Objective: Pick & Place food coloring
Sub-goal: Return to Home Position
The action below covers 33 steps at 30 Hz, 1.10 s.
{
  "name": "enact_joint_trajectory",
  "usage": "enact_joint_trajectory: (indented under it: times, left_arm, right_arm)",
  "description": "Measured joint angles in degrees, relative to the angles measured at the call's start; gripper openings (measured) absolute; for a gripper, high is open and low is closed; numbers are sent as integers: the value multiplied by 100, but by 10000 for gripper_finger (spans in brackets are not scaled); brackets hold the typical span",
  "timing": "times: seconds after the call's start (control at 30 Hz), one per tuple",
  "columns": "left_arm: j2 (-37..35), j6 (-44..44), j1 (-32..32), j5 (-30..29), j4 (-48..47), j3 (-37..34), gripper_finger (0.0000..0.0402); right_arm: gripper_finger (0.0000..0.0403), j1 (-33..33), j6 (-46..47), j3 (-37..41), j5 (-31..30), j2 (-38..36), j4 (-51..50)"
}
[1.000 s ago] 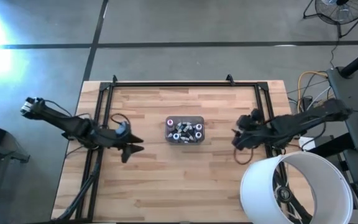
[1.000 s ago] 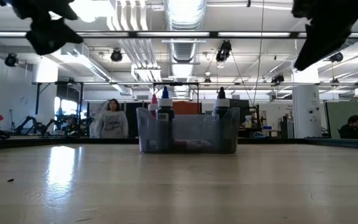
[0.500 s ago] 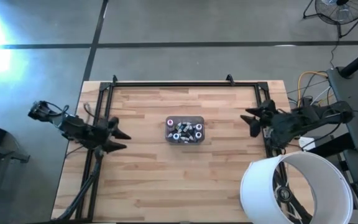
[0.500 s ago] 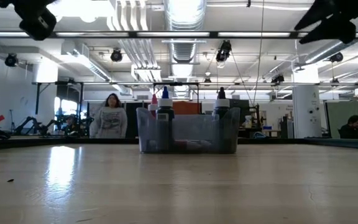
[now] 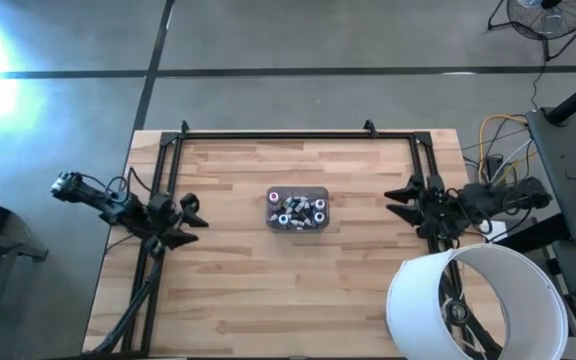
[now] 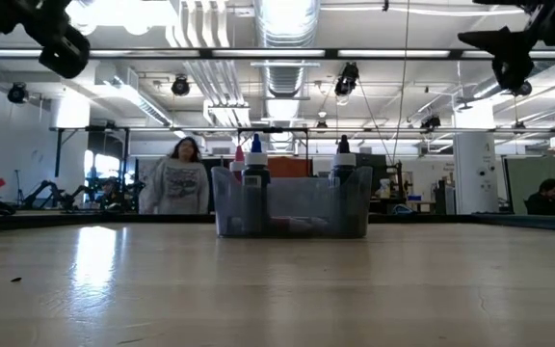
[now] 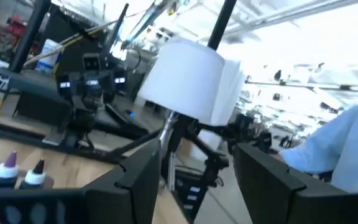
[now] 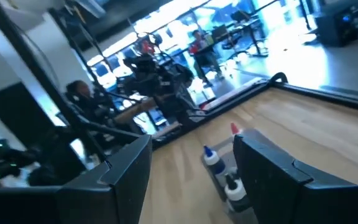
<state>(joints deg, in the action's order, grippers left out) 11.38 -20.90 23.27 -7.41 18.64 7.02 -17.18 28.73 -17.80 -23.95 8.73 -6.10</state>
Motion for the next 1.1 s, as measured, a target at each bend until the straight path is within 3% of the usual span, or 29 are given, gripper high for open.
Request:
enact_joint_trajectory:
  times: [0.2, 0.37, 0.67, 0.87, 1.1]
  left_arm:
    - [234, -148, -476, 551, 76, -179, 177]
    - [115, -271, -789, 490, -466, -205, 177]
    - [116, -338, -793, 488, -547, -647, 177]
    - [-443, -359, -1005, 504, -1638, -646, 177]
    - [-1044, -358, -1989, 567, -1778, -644, 177]
  right_arm:
    - [221, -2, 77, 381, 125, -493, 72]
    - [221, -4, 42, 440, -317, -809, -315]
    - [221, -6, 41, 509, -315, -783, -311]
    - [221, 3, 24, 583, -301, -760, -300]
    - [221, 14, 20, 815, -303, -874, -293]
